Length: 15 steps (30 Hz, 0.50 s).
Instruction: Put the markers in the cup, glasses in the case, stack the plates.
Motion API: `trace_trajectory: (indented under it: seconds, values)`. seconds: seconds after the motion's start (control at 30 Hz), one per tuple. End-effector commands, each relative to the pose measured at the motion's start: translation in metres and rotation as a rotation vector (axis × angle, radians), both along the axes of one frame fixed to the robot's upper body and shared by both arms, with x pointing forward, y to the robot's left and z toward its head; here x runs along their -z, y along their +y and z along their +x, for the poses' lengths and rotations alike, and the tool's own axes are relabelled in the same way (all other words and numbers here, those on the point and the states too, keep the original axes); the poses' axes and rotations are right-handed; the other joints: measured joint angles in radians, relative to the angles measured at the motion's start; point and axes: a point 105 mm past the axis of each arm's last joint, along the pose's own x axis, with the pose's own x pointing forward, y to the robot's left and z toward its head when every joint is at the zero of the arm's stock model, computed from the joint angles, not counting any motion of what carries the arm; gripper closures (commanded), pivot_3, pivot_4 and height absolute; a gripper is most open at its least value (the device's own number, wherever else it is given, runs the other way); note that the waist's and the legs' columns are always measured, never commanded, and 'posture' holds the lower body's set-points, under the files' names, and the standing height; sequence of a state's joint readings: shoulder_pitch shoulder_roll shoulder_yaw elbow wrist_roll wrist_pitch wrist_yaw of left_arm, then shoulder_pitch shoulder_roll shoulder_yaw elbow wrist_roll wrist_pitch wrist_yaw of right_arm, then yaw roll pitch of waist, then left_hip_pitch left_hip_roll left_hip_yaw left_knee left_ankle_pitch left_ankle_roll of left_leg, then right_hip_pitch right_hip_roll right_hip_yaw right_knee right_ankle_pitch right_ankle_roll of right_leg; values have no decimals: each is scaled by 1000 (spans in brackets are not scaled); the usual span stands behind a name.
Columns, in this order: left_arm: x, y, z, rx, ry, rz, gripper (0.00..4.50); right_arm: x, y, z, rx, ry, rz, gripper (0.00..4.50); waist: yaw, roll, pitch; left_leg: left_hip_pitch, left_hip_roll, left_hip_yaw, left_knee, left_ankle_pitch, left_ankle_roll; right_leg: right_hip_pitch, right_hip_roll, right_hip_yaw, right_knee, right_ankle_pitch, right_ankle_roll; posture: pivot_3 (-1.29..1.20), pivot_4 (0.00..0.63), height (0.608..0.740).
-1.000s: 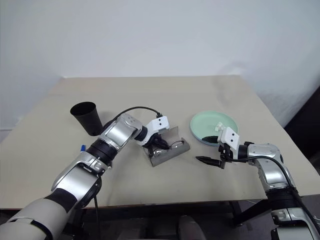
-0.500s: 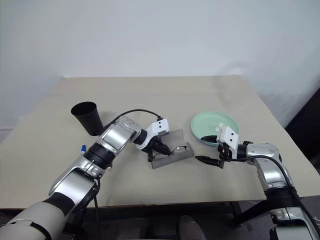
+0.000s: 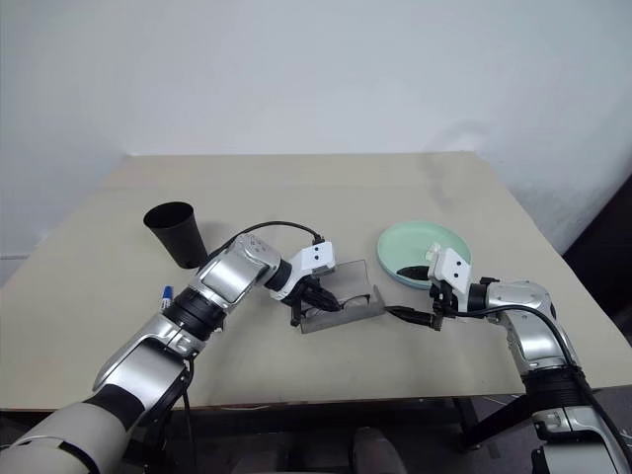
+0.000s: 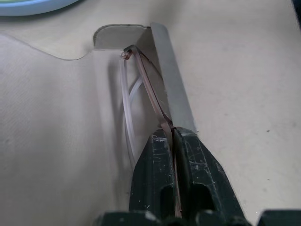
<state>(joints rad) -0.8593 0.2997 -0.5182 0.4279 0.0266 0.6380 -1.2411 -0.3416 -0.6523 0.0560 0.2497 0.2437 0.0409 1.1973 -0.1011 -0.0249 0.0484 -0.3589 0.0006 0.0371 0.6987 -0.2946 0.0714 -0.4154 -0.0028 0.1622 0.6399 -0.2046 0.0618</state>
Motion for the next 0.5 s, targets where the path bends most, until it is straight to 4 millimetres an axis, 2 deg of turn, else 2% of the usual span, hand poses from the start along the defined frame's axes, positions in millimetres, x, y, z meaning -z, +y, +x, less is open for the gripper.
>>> trace_trajectory:
  seconds: [0.03, 0.17, 0.3, 0.43, 0.5]
  values:
    - [0, 0, 4, -9, -6, 6, 3147, -12, 1, 5, -8, -50, 10, 210, 0, 0, 0, 0, 0, 0, 0, 0, 0, 0, 0, 0, 0, 0, 0, 0, 0, 739]
    - [-10, -2, 13, -36, -33, -36, 1872, -12, 2, 4, -11, -49, 10, 210, 0, 0, 0, -1, 0, 0, 0, 0, 1, -1, 0, 0, 0, 0, 0, 0, 0, 739]
    - [-38, -9, 25, -44, -108, -149, 1872, -12, 1, 4, -12, -49, 8, 210, 0, 0, 0, -2, 0, 0, 0, 0, 1, -2, 0, 0, 0, 0, 0, 0, 0, 739]
    - [-84, -17, 41, -74, -214, -352, 1872, -13, 0, 5, -11, -50, 4, 210, 0, 0, 0, -3, 0, 0, 0, 0, 1, -3, 0, 0, 0, 0, 0, 0, 0, 739]
    - [-102, -15, 54, -139, -249, -416, 1872, -13, 0, 5, -11, -50, 3, 210, 0, 0, 0, -3, 0, 0, 0, -1, 1, -3, 0, 0, 0, 0, 1, 0, 0, 739]
